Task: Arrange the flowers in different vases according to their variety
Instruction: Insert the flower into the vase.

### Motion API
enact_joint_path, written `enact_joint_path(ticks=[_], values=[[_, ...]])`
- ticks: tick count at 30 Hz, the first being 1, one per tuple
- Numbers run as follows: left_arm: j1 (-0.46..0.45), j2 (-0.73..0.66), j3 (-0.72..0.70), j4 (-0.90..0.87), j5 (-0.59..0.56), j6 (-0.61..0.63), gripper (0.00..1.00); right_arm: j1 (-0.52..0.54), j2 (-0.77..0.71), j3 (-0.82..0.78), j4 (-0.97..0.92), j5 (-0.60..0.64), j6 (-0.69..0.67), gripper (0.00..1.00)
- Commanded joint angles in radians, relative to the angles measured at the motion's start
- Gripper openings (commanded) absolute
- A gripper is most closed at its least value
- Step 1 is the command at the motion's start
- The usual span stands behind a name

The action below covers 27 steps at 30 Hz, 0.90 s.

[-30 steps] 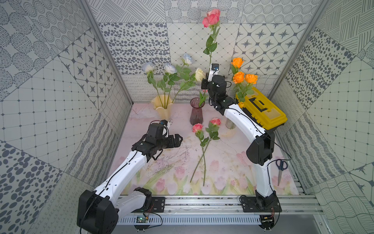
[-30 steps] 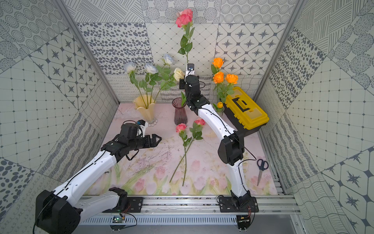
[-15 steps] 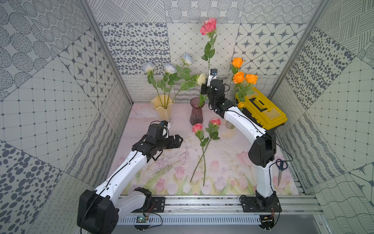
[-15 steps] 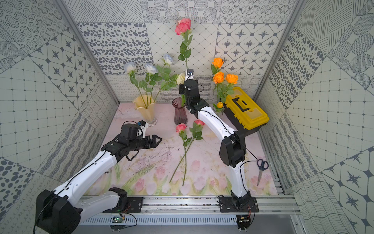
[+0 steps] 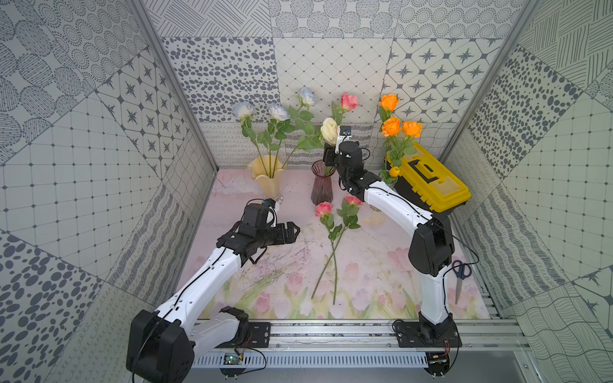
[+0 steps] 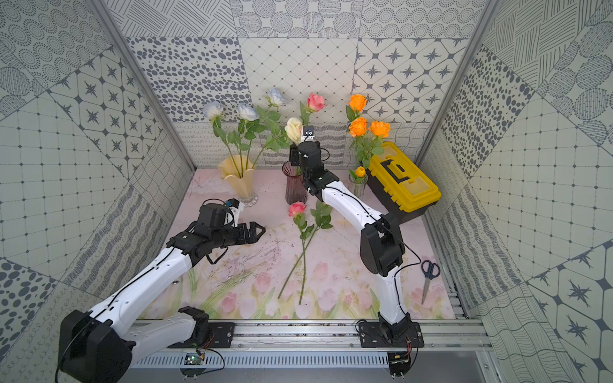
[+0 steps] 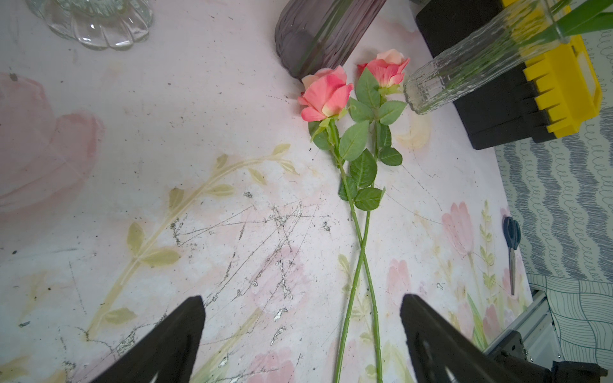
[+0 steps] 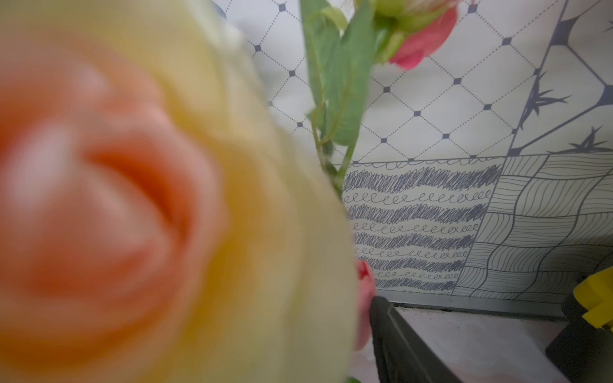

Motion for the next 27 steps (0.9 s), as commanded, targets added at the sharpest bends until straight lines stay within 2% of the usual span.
enact_joint_path(ticks=[1, 8, 16, 27], values=[[0.008, 0.007, -0.001, 0.014, 0.016, 0.015, 0.97, 0.008, -0.064, -0.019, 0.033, -0.005, -0.009, 0.68], [0.007, 0.013, -0.001, 0.015, 0.019, 0.016, 0.97, 0.019, -0.142, -0.119, 0.025, -0.011, 0.021, 0.69], [0.007, 0.035, 0.003, 0.008, 0.033, 0.019, 0.97, 0.046, -0.338, -0.381, 0.041, -0.069, 0.095, 0.70], [0.006, 0.045, -0.006, 0.011, 0.036, 0.018, 0.97, 0.127, -0.589, -0.648, -0.133, -0.111, 0.180, 0.70]])
